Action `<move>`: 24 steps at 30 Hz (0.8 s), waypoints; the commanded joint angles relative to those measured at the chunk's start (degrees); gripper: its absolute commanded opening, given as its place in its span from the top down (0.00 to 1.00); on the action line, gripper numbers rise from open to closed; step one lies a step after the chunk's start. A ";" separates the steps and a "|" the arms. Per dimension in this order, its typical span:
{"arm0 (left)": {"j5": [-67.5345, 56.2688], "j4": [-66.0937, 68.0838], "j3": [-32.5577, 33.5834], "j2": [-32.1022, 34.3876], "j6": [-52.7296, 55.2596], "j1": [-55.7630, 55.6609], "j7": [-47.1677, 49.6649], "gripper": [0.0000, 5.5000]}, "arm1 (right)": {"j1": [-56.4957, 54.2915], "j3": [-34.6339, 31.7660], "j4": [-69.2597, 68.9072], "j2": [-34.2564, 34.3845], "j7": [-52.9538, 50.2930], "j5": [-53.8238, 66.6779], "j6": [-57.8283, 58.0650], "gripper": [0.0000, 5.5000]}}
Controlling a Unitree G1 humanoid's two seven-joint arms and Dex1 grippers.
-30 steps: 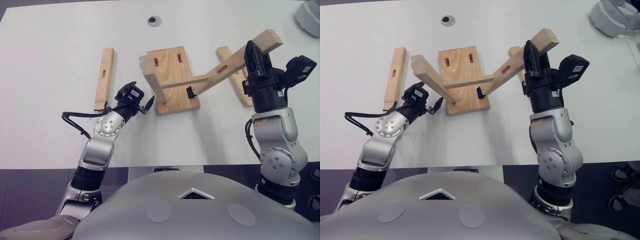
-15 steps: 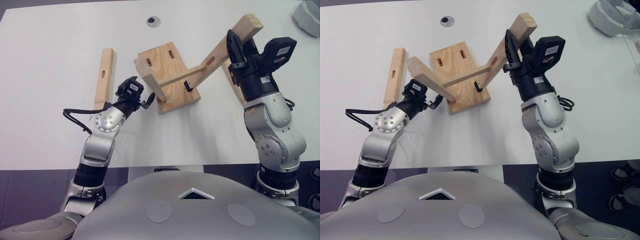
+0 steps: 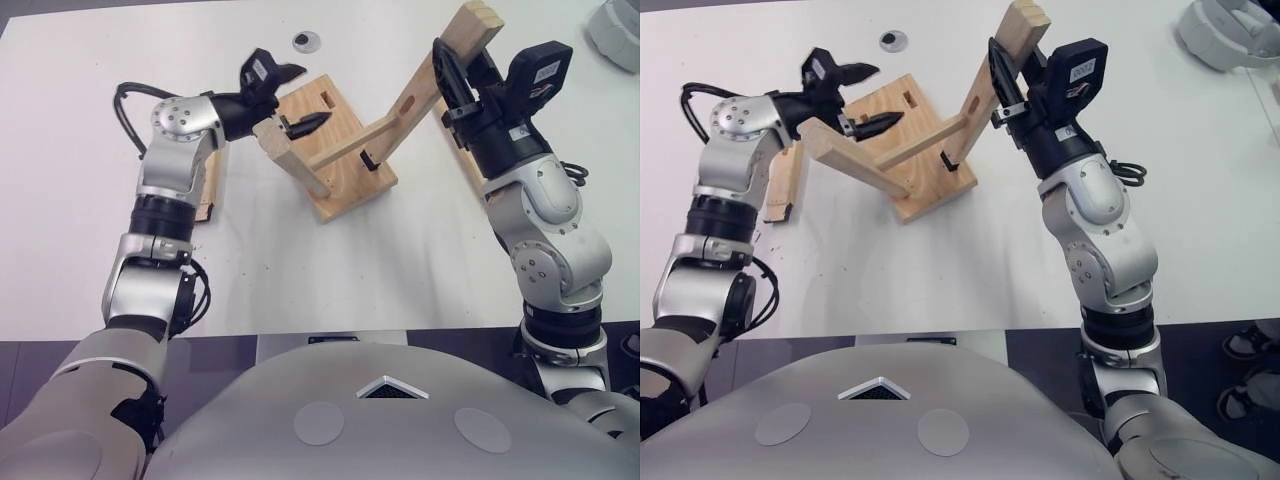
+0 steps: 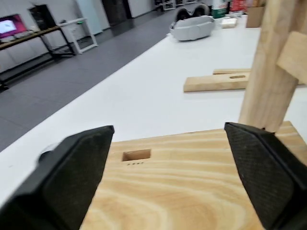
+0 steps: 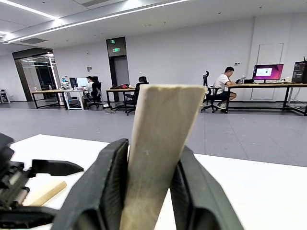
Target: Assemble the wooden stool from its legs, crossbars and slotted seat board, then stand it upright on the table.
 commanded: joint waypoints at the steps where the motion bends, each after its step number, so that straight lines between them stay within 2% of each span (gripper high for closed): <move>1: 2.53 10.42 -4.58 -2.81 -4.96 -6.69 -9.24 0.23 | 3.32 3.68 10.12 -6.59 3.51 -7.96 8.49 0.78; 4: 2.11 14.30 -5.49 -4.99 -6.11 -9.53 -14.13 0.23 | 2.63 3.75 10.98 -6.80 4.60 -7.83 8.75 0.78; 10: -3.01 15.47 0.77 -7.51 -6.13 -14.82 -15.89 0.23 | 3.69 5.80 11.15 -7.11 5.43 -8.35 10.50 0.78; 13: -2.18 14.98 1.23 -7.57 -6.30 -15.92 -16.80 0.23 | 3.75 6.12 11.13 -7.08 5.24 -8.47 10.90 0.78; 24: 0.07 17.53 1.90 -8.85 -11.86 -15.25 -13.33 0.23 | 4.23 6.90 10.64 -6.06 4.79 -7.85 11.52 0.78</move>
